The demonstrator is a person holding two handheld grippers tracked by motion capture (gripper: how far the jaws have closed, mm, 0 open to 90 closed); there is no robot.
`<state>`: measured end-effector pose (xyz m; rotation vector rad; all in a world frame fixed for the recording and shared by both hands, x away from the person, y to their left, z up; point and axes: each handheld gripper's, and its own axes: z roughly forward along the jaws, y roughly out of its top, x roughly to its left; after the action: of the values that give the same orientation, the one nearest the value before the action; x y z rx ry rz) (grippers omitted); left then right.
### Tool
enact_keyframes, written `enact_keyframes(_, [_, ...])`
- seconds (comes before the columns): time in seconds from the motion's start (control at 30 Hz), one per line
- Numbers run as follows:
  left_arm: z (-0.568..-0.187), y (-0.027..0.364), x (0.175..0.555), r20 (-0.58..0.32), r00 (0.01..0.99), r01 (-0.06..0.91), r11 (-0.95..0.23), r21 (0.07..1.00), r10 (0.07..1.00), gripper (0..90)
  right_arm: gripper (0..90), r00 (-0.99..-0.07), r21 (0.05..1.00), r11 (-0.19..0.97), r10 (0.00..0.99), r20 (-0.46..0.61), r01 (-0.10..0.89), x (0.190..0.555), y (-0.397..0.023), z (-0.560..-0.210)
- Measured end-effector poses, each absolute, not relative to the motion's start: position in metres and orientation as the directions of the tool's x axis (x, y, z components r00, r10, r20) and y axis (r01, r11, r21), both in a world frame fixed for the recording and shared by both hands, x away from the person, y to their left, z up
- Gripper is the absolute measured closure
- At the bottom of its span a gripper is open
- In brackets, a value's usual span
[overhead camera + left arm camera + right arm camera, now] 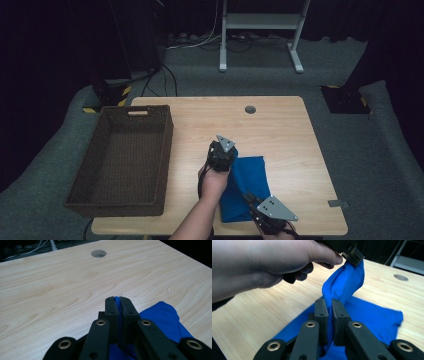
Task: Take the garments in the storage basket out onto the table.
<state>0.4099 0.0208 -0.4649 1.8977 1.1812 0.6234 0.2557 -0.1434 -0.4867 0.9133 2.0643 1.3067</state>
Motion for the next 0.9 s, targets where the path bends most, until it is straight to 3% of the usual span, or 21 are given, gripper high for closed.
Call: enact_keyframes(0.9, [-0.483, -0.026, 0.418, 0.092, 0.517, 0.493, -0.384, 0.780, 0.851, 82.4, 84.0, -0.567, 0.889, 0.281, 0.823, -0.030, 0.361, 0.251, -0.179, -0.510])
